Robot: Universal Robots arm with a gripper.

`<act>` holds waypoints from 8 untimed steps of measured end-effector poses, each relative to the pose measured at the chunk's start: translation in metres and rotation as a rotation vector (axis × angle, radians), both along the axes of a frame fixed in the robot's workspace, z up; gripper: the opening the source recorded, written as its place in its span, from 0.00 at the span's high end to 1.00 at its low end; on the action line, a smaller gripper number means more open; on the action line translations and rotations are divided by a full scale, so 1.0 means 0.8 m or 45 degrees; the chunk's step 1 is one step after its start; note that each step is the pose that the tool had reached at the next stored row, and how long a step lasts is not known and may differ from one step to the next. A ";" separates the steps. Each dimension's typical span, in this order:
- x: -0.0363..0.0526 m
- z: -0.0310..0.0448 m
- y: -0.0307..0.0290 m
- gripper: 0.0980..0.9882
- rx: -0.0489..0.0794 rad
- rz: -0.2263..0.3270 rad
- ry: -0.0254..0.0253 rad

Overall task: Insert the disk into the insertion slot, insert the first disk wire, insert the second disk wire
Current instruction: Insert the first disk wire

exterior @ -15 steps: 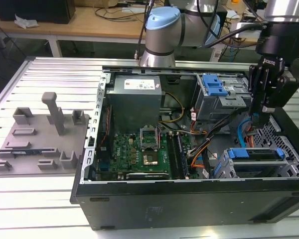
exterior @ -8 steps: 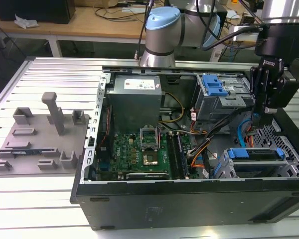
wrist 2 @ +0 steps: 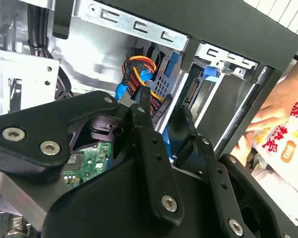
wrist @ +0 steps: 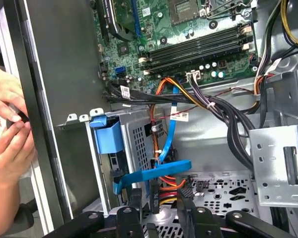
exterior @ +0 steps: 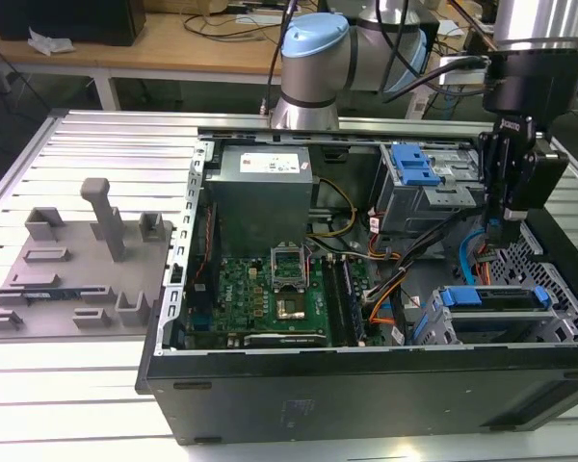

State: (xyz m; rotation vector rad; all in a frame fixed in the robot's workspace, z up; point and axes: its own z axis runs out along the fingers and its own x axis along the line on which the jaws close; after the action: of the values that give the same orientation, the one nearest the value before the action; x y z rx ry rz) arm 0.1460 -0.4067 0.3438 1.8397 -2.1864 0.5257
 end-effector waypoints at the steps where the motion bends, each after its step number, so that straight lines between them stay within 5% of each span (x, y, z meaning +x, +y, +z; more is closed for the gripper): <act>1: 0.000 -0.0001 0.0001 0.64 -0.002 0.000 0.0000; 8: 0.000 -0.0007 0.0001 0.64 -0.005 0.000 0.0000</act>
State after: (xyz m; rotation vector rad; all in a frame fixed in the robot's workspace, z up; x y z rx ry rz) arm 0.1459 -0.4066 0.3433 1.8377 -2.1837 0.5297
